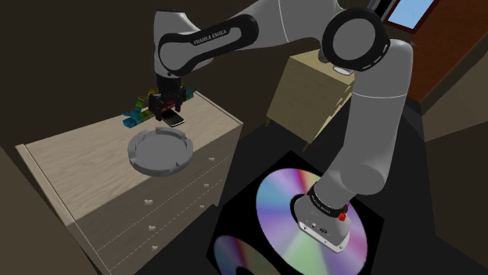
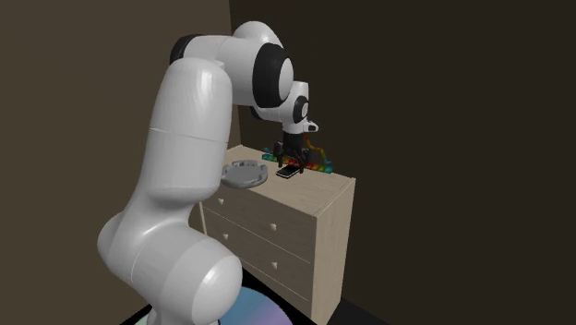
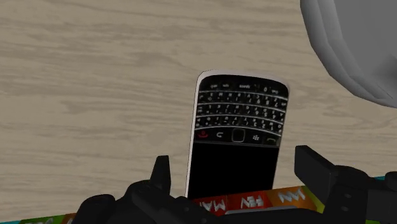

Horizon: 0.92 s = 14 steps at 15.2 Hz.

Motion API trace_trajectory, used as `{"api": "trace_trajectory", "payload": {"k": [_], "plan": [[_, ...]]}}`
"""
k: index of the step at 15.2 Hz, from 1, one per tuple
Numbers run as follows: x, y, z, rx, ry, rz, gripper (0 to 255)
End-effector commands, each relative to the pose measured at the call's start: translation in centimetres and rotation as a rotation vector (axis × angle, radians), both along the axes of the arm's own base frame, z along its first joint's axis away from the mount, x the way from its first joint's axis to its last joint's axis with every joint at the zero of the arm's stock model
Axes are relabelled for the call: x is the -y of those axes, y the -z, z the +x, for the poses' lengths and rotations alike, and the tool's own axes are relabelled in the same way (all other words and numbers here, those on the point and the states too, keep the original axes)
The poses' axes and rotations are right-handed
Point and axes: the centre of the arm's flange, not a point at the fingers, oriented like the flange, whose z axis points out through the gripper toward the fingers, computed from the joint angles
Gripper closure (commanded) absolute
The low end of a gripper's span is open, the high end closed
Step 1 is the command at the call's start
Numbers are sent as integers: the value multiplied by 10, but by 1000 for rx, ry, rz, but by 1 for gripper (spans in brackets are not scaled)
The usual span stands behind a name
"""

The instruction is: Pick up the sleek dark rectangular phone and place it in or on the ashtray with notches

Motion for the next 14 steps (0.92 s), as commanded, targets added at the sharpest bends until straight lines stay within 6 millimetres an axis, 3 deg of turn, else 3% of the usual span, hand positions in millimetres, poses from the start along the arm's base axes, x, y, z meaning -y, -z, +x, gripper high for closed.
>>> {"api": "trace_trajectory", "payload": {"k": [1, 6, 7, 14], "plan": [[0, 1, 0, 0, 0, 0, 0], [0, 1, 0, 0, 0, 0, 0], [0, 2, 0, 0, 0, 0, 255], [0, 1, 0, 0, 0, 0, 255]]}}
